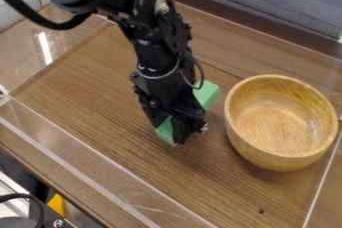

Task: Remove the green block from inside the brown bowl and put it on the table

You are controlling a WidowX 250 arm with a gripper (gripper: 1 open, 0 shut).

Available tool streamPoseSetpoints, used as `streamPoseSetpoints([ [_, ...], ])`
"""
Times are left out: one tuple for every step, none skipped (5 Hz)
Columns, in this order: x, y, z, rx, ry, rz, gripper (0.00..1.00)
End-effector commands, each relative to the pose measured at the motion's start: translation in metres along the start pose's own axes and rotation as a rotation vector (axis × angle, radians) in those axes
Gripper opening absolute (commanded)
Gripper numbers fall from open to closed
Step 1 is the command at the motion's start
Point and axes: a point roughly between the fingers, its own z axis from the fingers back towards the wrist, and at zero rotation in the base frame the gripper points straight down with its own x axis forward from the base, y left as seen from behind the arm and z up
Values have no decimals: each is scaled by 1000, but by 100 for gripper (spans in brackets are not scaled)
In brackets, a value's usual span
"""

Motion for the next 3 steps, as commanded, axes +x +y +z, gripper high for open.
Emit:
streamPoseSetpoints([
  [7,11,18,-5,-33,-20,0],
  [18,19,18,-9,-27,-25,100],
  [23,30,14,5,-35,46,100],
])
